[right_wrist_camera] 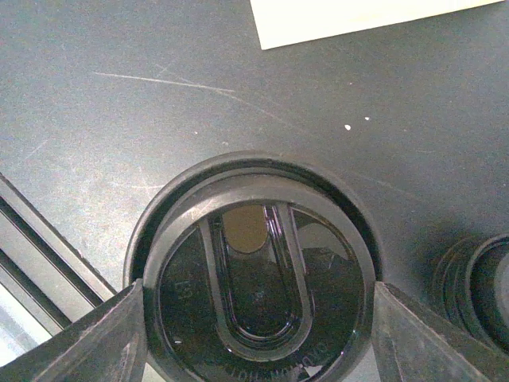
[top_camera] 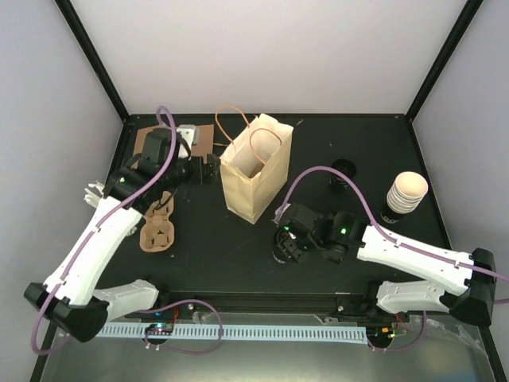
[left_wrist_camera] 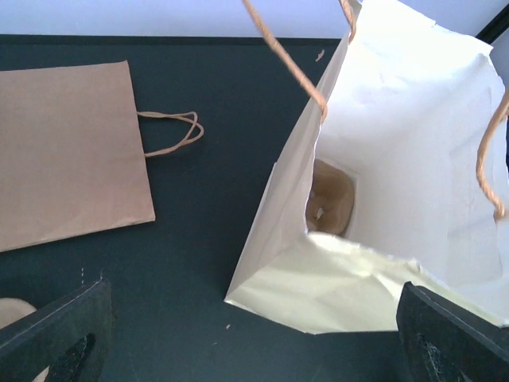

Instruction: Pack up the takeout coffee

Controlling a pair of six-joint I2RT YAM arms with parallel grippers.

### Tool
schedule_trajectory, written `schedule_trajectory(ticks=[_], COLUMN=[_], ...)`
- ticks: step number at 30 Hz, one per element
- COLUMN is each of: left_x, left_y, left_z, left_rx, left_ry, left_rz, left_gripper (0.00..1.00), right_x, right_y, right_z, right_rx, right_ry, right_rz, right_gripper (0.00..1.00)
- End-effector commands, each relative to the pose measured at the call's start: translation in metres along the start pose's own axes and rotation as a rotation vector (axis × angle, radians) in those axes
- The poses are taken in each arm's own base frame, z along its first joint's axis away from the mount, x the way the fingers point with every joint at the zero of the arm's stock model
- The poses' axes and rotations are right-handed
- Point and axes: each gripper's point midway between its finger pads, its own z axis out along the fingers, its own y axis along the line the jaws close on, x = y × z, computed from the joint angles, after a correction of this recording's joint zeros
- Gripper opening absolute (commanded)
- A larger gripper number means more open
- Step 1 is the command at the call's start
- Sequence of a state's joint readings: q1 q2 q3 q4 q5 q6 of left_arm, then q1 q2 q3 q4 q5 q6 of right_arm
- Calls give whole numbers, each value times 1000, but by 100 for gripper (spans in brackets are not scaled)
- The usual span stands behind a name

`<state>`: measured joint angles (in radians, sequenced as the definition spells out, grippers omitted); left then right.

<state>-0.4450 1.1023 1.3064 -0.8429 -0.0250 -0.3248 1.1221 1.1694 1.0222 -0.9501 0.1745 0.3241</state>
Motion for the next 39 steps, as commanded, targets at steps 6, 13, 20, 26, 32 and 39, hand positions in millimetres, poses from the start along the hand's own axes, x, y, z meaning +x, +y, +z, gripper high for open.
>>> schedule_trajectory(ticks=[6,13,20,26,32,39], left_x=[-31,-38,-39,-46,-55,-72], left_y=[-16,-31,-35,-32,-30,-21], left_z=[34,76,109,111,100,74], left_rx=[24,61,54,29,16,-26], left_ry=[63,213,315,290,243,55], left_rz=[102,187,188,205,215,189], left_gripper=[96,86,75,76,99,99], right_x=[-6,-6,-8,-9,-9,-9], right_y=[-6,-7,-8,-8,-8,-8], right_z=[-10,-14,-17,-18,-17,-17], right_rx=[8,7,4,4,3,3], right_ry=[-39,-52,-60,-62,-61,-58], right_rz=[33,34,33,28,25,27], right_gripper=[66,66,65,65,65,64])
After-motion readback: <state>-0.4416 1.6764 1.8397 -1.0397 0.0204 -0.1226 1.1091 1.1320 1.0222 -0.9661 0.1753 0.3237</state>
